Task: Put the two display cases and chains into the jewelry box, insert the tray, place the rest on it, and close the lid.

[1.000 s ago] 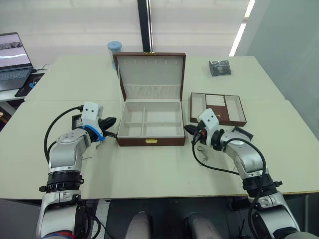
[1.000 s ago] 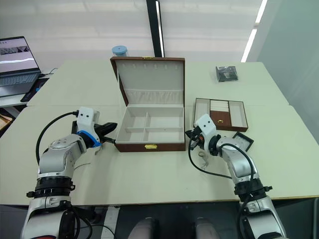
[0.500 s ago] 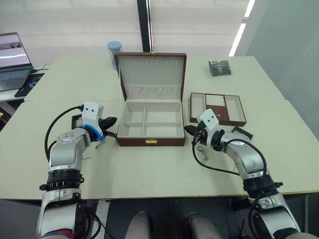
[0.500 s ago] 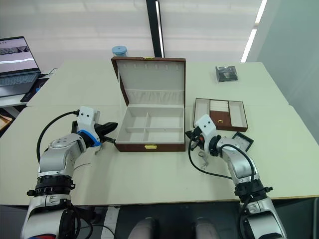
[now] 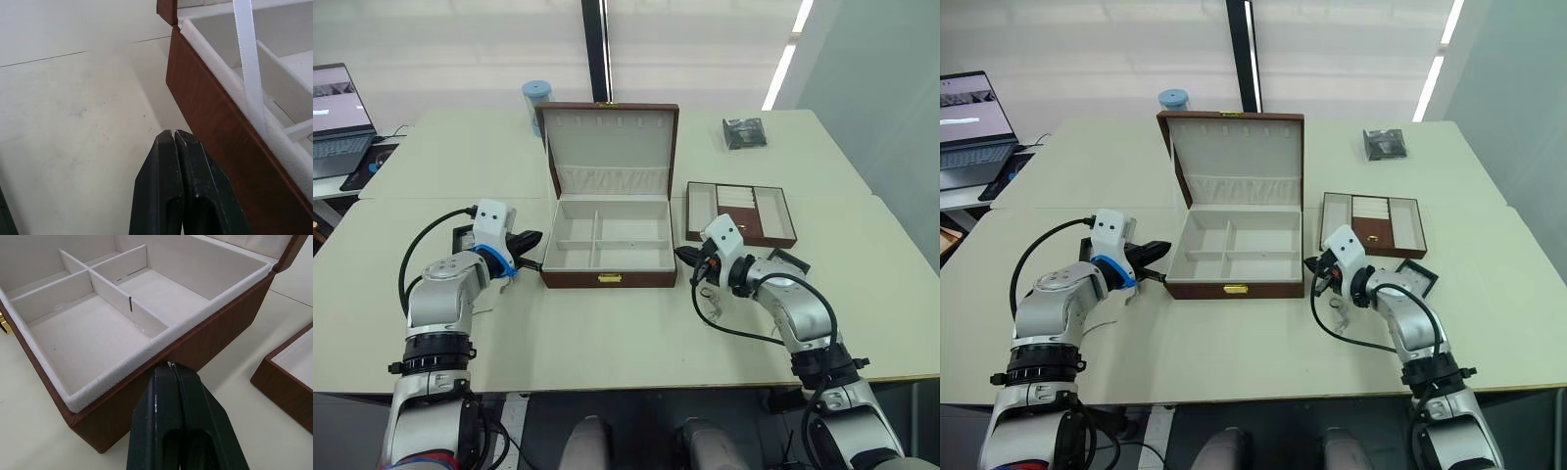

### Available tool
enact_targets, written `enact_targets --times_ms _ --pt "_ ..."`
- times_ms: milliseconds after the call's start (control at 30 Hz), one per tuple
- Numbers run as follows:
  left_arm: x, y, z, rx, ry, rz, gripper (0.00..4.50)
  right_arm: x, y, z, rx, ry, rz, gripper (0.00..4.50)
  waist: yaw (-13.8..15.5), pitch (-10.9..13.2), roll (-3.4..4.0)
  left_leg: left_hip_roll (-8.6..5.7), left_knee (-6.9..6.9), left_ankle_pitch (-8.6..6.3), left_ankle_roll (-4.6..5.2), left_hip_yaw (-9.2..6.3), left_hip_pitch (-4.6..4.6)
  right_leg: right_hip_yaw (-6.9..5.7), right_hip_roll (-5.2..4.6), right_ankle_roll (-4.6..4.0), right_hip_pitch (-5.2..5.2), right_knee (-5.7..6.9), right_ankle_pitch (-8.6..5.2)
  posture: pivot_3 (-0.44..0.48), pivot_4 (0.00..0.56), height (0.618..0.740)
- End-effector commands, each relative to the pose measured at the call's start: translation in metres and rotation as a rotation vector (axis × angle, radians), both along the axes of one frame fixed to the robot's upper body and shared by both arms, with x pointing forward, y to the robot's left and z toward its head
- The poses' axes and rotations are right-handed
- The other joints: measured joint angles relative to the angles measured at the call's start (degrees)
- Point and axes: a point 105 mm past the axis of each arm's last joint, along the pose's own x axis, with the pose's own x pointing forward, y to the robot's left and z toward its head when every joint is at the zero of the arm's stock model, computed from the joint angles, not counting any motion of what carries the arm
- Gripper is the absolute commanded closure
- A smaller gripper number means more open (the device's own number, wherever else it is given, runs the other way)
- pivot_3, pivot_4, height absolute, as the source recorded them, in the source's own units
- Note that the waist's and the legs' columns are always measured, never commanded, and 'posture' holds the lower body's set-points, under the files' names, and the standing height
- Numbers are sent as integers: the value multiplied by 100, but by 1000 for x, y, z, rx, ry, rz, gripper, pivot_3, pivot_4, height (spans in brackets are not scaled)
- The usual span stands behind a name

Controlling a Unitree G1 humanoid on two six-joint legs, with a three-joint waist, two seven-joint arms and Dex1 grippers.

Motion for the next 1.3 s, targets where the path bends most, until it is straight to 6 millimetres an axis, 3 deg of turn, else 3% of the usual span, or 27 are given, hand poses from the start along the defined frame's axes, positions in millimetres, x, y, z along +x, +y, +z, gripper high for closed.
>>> enact_targets --times_ms 33,467,600,867,900,1000,1300 --pt "-5 -16 20 -15 -46 -88 4469 -11 16 13 54 -23 103 4500 -8 2 -1 0 -2 0 0 1 0 0 0 0 -1 -1 0 0 150 740" --pt "-20 13 51 -2 -92 -36 4469 -7 -11 23 63 -38 41 4500 -19 11 -7 7 -16 0 0 2 -4 2 4 0 -8 -12 0 0 150 740" --pt "-27 27 55 12 -98 -11 4469 -4 -28 27 48 -52 7 4500 -22 11 -7 7 -17 0 0 3 -4 3 4 0 -8 -14 0 0 150 740" --pt "-49 88 68 131 -94 102 4469 -6 -72 41 48 -75 -31 4500 -19 19 -10 8 -19 0 0 2 -4 1 4 0 -8 -19 0 0 150 740" --pt "-52 96 70 152 -91 118 4493 -9 -80 43 38 -72 -34 4318 -18 19 -9 8 -20 0 0 2 -4 1 3 0 -7 -21 0 0 150 740" --pt "-69 122 72 207 -58 143 3914 -18 -108 46 -7 -51 -39 3688 -16 21 -8 7 -25 -1 1 8 -4 3 0 0 -7 -30 0 0 150 740" --pt "-112 175 63 314 70 193 1167 -47 -191 49 -179 20 -123 996 -14 24 -5 10 -32 -1 2 11 -3 2 -3 -1 -5 -42 0 0 150 740"
